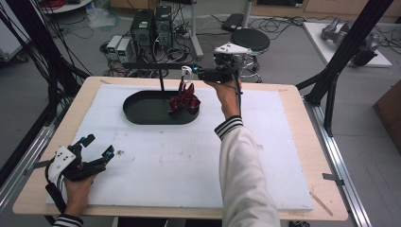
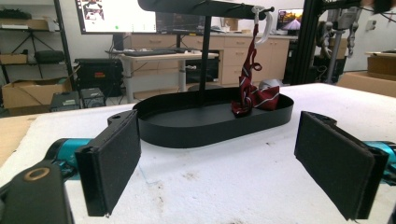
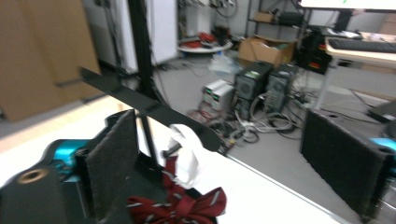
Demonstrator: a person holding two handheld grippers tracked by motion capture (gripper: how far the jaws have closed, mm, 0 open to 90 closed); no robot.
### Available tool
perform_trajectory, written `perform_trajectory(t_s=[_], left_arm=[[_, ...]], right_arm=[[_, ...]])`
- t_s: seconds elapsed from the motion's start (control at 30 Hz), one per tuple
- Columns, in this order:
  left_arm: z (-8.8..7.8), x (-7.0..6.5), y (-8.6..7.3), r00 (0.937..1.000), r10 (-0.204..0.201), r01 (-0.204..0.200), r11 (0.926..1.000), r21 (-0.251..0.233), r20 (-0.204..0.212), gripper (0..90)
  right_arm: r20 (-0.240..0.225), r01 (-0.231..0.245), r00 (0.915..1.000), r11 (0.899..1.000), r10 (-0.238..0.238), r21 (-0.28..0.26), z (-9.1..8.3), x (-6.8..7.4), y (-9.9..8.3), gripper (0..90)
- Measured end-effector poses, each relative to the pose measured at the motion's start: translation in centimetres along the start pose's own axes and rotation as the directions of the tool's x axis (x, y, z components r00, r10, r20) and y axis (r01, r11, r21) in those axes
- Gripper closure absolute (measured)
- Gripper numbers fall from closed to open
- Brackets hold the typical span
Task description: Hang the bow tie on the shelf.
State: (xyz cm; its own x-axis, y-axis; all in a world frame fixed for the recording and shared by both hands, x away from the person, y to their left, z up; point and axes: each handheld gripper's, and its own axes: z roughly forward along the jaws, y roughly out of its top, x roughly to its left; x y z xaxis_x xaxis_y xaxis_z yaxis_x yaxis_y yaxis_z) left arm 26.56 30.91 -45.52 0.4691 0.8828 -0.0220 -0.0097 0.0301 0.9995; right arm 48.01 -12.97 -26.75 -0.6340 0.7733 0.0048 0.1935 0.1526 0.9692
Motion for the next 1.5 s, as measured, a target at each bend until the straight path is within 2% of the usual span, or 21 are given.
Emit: perform_trajectory(t_s=[0.03,0.07,0.1,0.13,0.17,0.2,0.27,0.37,0.57,0.67,0.7,0.77,0.8,0.9,0.93,0.97,1.0,1.07,1.1,1.37,1.5], left_arm=[[0.0,0.0,0.0,1.0,0.001,-0.001,1.0,-0.001,0.0,15.0],[0.0,0.0,0.0,1.0,0.005,-0.005,1.0,0.0,-0.001,15.0],[0.0,0.0,0.0,1.0,0.006,-0.006,1.0,0.0,-0.001,15.0],[0.0,0.0,0.0,1.0,0.005,-0.005,1.0,0.0,-0.002,14.9],[0.0,0.0,0.0,1.0,0.001,-0.001,1.0,-0.002,-0.002,14.9],[0.0,0.0,0.0,1.0,0.005,-0.005,1.0,0.0,-0.002,15.0],[-0.1,0.0,0.0,0.9999,0.01,-0.01,0.9999,-0.002,-0.002,15.0],[-0.1,-0.1,0.0,0.9999,0.01,-0.01,0.9999,-0.006,-0.002,14.9],[-0.1,0.0,0.0,1.0,0.007,-0.007,1.0,-0.006,-0.003,14.9],[0.0,0.0,0.0,1.0,0.006,-0.006,1.0,-0.001,-0.001,14.9],[0.0,-0.1,0.0,1.0,0.005,-0.005,1.0,-0.004,-0.002,14.9],[-0.1,0.0,0.0,1.0,0.009,-0.009,1.0,-0.001,-0.001,14.9],[0.0,0.0,0.0,1.0,0.009,-0.009,1.0,0.0,-0.001,14.9],[-0.1,0.0,0.0,1.0,0.01,-0.01,1.0,0.0,-0.001,15.0],[-0.1,-0.1,0.0,0.9999,0.011,-0.011,0.9999,-0.001,-0.002,14.9],[-0.1,-0.1,0.0,0.9999,0.012,-0.012,0.9999,-0.002,-0.003,14.9],[-0.1,-0.1,0.0,0.9999,0.013,-0.013,0.9999,-0.003,-0.003,14.9],[-0.1,-0.1,0.0,0.9999,0.012,-0.012,0.9999,-0.003,-0.003,14.9],[-0.1,-0.1,0.0,0.9999,0.012,-0.012,0.9999,-0.004,-0.003,14.9],[-0.1,-0.1,0.0,0.9999,0.015,-0.015,0.9999,-0.006,-0.002,14.9],[-0.1,-0.1,0.0,0.9999,0.013,-0.013,0.9999,-0.004,-0.003,14.9]], right_arm=[[-0.013,0.004,0.9999,1.0,-0.005,-0.01,-0.8,0.0,0.2,10.8],[-0.013,0.033,0.9994,0.997,-0.034,-0.067,-2.6,0.2,0.2,10.8],[-0.013,0.033,0.9994,0.997,-0.034,-0.067,-2.6,0.2,0.2,10.8],[-0.039,0.039,0.9983,0.997,-0.042,-0.067,-4.4,0.1,0.1,10.8],[-0.039,0.039,0.9983,0.997,-0.042,-0.067,-4.4,0.1,0.1,10.8],[-0.059,0.035,0.9976,0.998,-0.038,-0.044,-5.3,0.0,0.1,10.8],[-0.056,0.049,0.997,0.995,-0.054,-0.09,-7.7,0.4,-0.6,10.8],[-0.056,0.069,0.9956,0.993,-0.075,-0.099,-11.4,0.9,-1.9,10.8],[0.008,0.128,0.9918,0.983,-0.128,-0.135,-18.2,1.8,-6.1,10.8],[0.019,0.112,0.9938,0.981,-0.11,-0.159,-20.6,2.0,-9.1,10.8],[0.039,0.103,0.9944,0.984,-0.098,-0.148,-21.7,2.2,-11.2,10.8],[0.048,0.099,0.9945,0.986,-0.093,-0.138,-22.1,2.3,-12.3,10.8],[0.063,0.099,0.9939,0.984,-0.09,-0.146,-22.5,2.3,-13.4,10.8],[0.109,0.085,0.9918,0.98,-0.067,-0.177,-23.1,2.8,-16.9,10.8],[0.145,0.077,0.9883,0.978,-0.049,-0.193,-23.1,3.0,-19.2,10.8],[0.145,0.077,0.9883,0.978,-0.049,-0.193,-23.1,3.0,-19.2,10.8],[0.153,0.069,0.9875,0.976,-0.037,-0.204,-23.1,3.1,-20.2,10.8],[0.141,0.021,0.9899,0.972,0.013,-0.232,-22.7,3.2,-21.9,10.8],[0.15,0.002,0.9881,0.973,0.034,-0.232,-22.3,3.1,-23.2,10.8],[0.17,-0.021,0.9836,0.977,0.059,-0.214,-21.2,2.6,-24.6,10.8],[0.172,-0.029,0.9825,0.972,0.071,-0.231,-21.3,2.6,-24.7,10.8]])
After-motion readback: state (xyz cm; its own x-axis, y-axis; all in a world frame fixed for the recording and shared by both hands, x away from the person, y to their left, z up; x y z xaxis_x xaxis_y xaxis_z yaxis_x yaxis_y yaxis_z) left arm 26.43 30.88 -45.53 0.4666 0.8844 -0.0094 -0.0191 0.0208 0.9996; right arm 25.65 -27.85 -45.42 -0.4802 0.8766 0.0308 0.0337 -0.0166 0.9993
